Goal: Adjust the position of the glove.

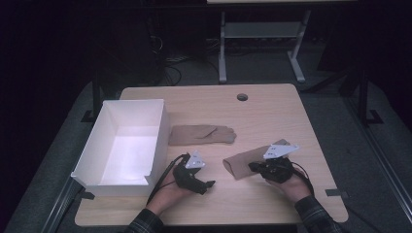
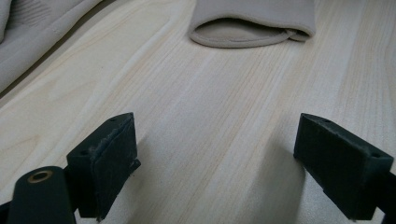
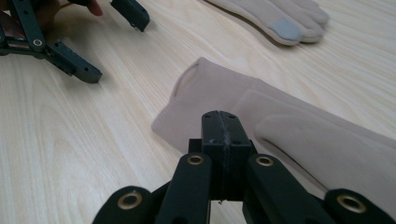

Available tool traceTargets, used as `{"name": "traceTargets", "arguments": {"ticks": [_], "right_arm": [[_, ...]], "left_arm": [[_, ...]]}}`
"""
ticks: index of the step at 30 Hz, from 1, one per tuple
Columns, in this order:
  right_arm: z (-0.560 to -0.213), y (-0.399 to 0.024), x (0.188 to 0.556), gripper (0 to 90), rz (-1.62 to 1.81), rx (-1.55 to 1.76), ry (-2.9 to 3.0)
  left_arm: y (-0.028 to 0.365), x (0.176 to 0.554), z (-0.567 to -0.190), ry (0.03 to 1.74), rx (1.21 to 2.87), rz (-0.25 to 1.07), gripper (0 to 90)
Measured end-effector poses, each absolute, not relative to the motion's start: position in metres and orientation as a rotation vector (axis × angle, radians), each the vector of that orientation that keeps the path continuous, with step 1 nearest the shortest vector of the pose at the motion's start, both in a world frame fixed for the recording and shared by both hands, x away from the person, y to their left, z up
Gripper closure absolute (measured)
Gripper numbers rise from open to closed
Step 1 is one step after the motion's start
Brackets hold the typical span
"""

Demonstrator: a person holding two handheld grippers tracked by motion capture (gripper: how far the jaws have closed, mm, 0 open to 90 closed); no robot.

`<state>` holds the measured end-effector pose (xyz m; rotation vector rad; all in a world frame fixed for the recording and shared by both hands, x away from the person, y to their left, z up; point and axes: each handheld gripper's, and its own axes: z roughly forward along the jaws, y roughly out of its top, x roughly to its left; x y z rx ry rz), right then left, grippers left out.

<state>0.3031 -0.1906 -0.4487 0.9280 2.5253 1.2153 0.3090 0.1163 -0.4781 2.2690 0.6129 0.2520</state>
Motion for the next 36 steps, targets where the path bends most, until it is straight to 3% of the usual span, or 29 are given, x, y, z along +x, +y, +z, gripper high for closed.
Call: {"name": "traceTargets", "arguments": {"ticks": [16, 36], "right_arm": [[-0.468, -0.161, 0.313, 90.0, 1.108, 0.893, 2.615], [-0.464, -0.198, 0.292, 90.0, 1.07, 0.955, 2.636]], "left_arm": [[0.117, 0.309, -0.478, 0.609, 2.273, 0.253, 12.5], [0.117, 0.309, -0.478, 0.61, 2.276, 0.252, 12.6]]}}
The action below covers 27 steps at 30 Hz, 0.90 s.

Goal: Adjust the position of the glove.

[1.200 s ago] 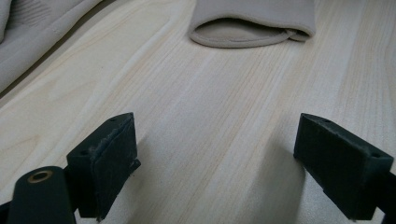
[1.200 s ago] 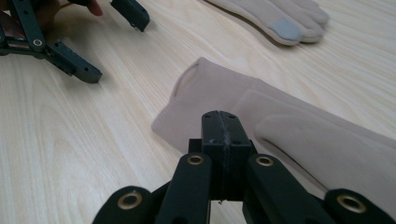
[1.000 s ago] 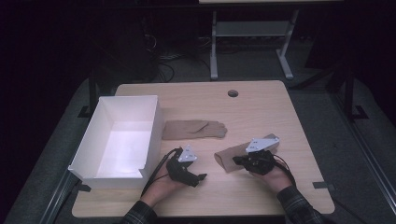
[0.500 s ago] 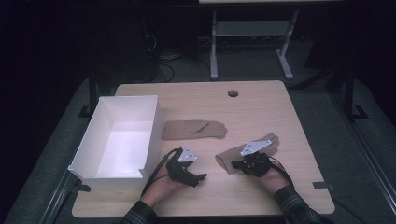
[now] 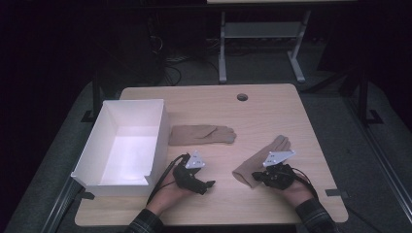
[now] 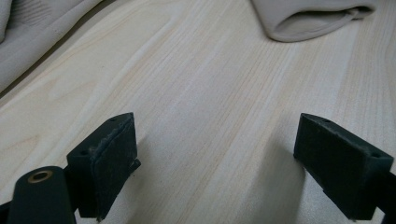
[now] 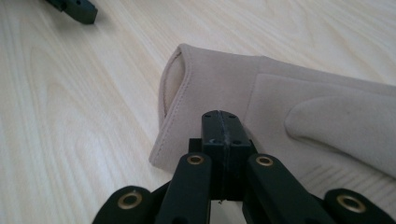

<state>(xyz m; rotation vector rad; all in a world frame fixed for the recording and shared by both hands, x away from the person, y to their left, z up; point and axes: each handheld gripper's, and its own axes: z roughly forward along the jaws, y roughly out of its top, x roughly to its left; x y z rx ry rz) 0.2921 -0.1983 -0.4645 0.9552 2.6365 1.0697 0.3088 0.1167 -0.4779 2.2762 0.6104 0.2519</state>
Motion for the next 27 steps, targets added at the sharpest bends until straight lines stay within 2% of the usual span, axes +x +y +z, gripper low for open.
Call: {"name": "traceTargets", "arguments": {"ticks": [27], "right_arm": [[-0.461, -0.278, 0.264, 90.0, 0.982, 1.122, 2.555]], "left_arm": [[0.117, 0.309, -0.478, 0.607, 2.279, 0.256, 12.6]]}}
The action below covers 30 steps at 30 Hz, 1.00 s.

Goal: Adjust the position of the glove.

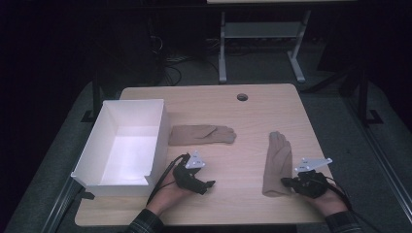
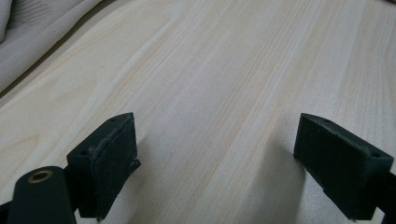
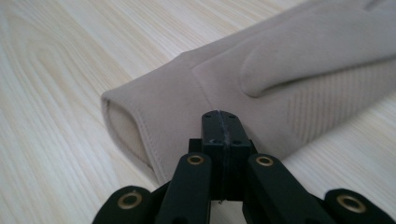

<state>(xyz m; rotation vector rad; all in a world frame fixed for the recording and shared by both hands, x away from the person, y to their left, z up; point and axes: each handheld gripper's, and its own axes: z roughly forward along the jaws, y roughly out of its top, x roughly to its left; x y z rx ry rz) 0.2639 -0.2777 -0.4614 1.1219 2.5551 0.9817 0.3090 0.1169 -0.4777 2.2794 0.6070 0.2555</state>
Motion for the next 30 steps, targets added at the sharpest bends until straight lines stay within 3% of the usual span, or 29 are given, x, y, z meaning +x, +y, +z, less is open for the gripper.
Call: {"name": "traceTargets", "arguments": {"ticks": [10, 21, 30], "right_arm": [[-0.451, -0.281, 0.271, 89.9, 1.003, 1.111, 2.498], [-0.445, -0.276, 0.319, 90.0, 0.998, 1.15, 2.399], [-0.463, -0.276, 0.339, 90.0, 0.955, 1.21, 2.431]], "left_arm": [[0.117, 0.309, -0.478, 0.609, 2.278, 0.253, 12.6], [0.116, 0.309, -0.478, 0.609, 2.274, 0.258, 12.5], [0.116, 0.309, -0.478, 0.612, 2.272, 0.253, 12.6]]}}
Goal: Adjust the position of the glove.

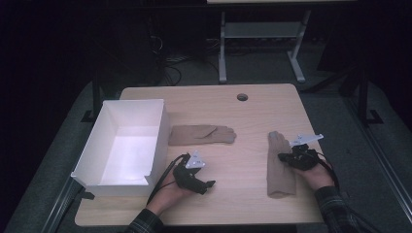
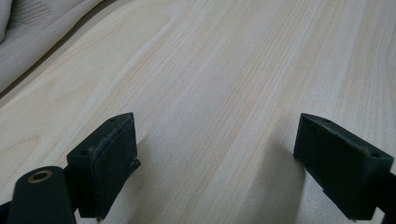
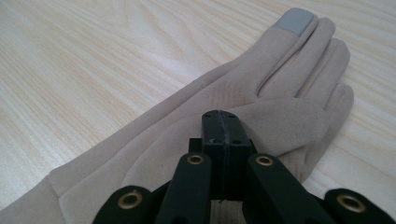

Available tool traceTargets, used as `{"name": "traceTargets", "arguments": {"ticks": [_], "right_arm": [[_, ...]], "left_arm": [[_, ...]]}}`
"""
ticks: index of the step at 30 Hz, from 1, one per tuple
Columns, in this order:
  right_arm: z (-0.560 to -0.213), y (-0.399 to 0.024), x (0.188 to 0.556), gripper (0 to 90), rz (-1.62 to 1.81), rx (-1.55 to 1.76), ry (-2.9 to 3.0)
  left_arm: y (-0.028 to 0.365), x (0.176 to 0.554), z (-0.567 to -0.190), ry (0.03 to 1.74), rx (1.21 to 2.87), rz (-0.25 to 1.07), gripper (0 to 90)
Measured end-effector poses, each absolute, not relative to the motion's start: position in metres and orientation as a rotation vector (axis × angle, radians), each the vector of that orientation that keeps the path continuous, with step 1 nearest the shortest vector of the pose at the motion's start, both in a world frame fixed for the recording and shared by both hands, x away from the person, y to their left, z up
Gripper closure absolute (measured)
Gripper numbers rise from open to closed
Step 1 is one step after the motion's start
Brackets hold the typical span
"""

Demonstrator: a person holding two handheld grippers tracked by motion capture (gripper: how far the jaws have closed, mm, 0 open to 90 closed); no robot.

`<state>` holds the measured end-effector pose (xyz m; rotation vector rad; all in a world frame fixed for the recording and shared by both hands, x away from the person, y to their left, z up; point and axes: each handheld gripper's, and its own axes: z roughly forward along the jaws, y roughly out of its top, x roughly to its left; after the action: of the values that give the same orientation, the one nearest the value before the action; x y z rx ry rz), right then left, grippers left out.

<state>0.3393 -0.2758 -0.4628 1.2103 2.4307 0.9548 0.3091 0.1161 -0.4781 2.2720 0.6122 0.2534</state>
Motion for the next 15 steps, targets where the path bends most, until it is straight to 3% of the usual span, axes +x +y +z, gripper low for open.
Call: {"name": "traceTargets", "arguments": {"ticks": [15], "right_arm": [[-0.461, -0.236, 0.312, 90.0, 0.962, 1.079, 2.538]], "left_arm": [[0.116, 0.309, -0.478, 0.615, 2.27, 0.253, 12.6]]}}
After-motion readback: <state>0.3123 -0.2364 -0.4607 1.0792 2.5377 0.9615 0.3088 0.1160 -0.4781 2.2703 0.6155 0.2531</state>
